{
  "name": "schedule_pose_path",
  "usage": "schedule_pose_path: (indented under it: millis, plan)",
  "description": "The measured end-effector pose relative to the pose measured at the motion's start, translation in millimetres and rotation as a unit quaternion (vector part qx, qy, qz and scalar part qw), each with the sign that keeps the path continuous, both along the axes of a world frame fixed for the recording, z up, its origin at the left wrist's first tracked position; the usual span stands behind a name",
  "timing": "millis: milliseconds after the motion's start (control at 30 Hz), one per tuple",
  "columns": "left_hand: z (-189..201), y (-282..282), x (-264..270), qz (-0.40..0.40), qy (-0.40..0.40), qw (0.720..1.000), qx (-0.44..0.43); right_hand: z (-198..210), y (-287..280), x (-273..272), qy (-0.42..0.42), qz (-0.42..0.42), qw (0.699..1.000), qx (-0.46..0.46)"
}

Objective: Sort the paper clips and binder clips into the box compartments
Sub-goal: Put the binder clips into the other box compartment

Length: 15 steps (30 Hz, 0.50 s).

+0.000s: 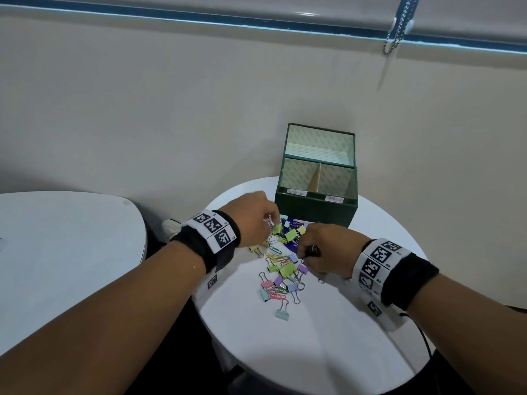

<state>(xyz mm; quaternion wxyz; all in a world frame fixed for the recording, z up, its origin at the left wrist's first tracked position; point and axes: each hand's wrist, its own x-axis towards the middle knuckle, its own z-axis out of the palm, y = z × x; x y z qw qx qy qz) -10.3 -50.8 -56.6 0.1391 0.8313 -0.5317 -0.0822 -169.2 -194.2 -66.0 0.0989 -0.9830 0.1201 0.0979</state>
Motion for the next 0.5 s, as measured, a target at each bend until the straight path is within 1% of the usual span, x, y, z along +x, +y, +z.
schedule_pose_path:
  millis: [67,133,233,300,367,400,433,500]
  plan:
    - [-0.2,1.0,-7.2,-0.049,0.015,0.998,0.041,-0.9,-1.1,1.0,0.006,-0.005,1.000,0.002]
    - [-0.7,1.4,-13.2,-0.076,0.007,0.994,0.084,-1.7,-3.6,1.5,0.013,-0.017,1.000,-0.002]
    - [-2.7,-0.1,-12.3,-0.086,-0.030,0.991,0.099,-1.3,-8.1,0.3,-0.006,-0.045,0.999,0.010]
    - [-3.6,-0.6,-10.9,-0.088,-0.041,0.991,0.098,1.2,-11.8,-1.3,-0.034,-0.063,0.997,0.038]
    - [-4.1,-1.0,-10.6,-0.090,-0.038,0.991,0.089,5.6,-17.1,-2.3,-0.066,-0.088,0.988,0.106]
    - [-4.4,-0.6,-10.5,-0.090,-0.035,0.992,0.084,8.2,-19.0,-2.5,-0.087,-0.104,0.977,0.164]
    - [-4.6,-0.6,-10.6,-0.090,-0.034,0.992,0.080,10.4,-20.1,-2.9,-0.106,-0.125,0.959,0.231]
    - [-5.8,-0.6,-9.3,-0.086,-0.027,0.993,0.075,15.4,-18.9,-4.3,-0.130,-0.167,0.904,0.370]
